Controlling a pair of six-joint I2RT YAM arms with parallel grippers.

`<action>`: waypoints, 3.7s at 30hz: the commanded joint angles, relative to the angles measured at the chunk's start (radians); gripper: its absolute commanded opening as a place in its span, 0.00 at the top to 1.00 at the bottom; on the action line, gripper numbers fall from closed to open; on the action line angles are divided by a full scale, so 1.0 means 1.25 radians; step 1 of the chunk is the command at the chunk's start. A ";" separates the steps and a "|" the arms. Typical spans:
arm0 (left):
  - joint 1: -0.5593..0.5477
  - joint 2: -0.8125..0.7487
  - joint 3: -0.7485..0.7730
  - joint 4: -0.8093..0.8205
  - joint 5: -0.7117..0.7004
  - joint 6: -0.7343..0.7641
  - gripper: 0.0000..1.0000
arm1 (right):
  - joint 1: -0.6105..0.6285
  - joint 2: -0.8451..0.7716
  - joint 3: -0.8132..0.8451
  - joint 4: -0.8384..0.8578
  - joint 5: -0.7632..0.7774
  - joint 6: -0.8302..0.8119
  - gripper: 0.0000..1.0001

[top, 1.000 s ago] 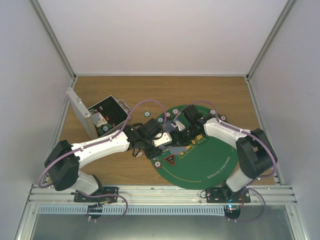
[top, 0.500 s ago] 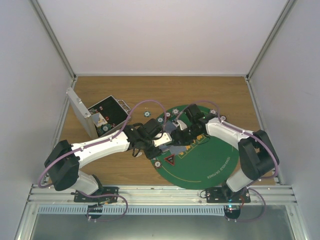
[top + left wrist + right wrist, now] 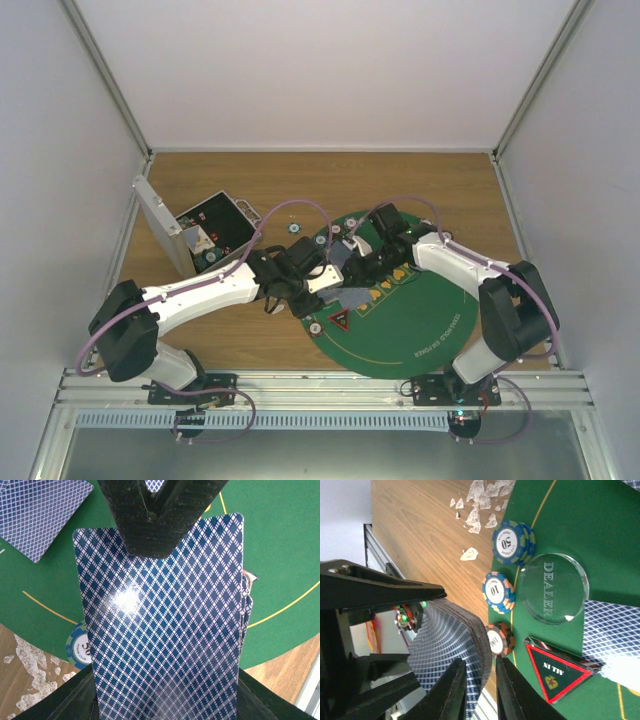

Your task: Distribute texas hold em gaming equipment

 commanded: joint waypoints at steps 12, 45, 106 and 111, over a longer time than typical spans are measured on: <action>0.003 -0.025 -0.004 0.027 0.003 0.008 0.42 | -0.007 -0.029 0.035 -0.038 -0.042 -0.022 0.99; 0.003 -0.035 -0.008 0.025 -0.008 0.008 0.42 | -0.462 -0.094 -0.078 -0.080 0.297 -0.025 1.00; 0.005 -0.031 -0.006 0.024 -0.015 0.009 0.42 | -0.578 0.028 0.027 -0.070 0.476 -0.136 0.50; 0.005 -0.031 -0.005 0.023 -0.012 0.009 0.42 | -0.577 -0.019 0.047 -0.075 0.344 -0.126 0.31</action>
